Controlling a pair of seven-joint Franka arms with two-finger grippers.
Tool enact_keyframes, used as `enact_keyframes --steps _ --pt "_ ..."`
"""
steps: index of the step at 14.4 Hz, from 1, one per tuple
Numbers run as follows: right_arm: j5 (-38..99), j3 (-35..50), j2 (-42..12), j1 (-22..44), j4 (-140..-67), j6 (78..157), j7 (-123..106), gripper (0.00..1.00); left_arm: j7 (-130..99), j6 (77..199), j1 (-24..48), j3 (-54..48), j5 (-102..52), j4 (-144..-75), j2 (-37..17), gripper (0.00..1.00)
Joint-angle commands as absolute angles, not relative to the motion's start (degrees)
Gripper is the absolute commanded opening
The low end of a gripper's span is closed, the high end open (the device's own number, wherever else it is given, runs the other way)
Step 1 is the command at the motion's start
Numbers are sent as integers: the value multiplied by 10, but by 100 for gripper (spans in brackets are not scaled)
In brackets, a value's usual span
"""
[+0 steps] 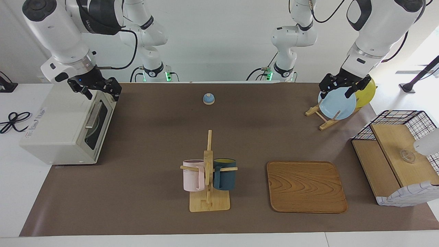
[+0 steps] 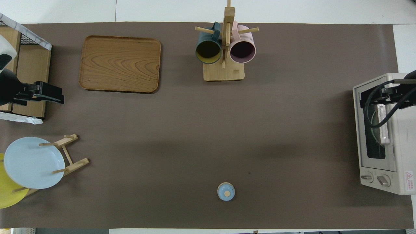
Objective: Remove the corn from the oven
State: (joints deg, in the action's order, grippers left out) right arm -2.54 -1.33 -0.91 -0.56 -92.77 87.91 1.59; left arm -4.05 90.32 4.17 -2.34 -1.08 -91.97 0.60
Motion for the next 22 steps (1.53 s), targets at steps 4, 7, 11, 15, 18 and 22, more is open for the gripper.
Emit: enact_keyframes --steps 4,7,11,15,18,22 --pt "-19 -17 -14 -4 -921 883 3 100 -38 900 40 -25 3 -927 16 100" --pt "-20 -16 -11 -4 -931 886 11 100 -38 900 40 -25 3 -927 15 100" --pt "-19 -17 0 -13 -965 913 -19 0 -39 900 40 -25 3 -927 16 100" --pt "-25 -21 30 -37 -1054 997 -58 0 -39 900 40 -25 3 -927 16 100" --pt "-70 -20 34 -44 -1083 1030 -57 0 -39 900 40 -25 3 -927 15 100" --pt "-108 -20 24 -61 -1108 1059 -57 0 -40 900 40 -25 3 -929 16 100"
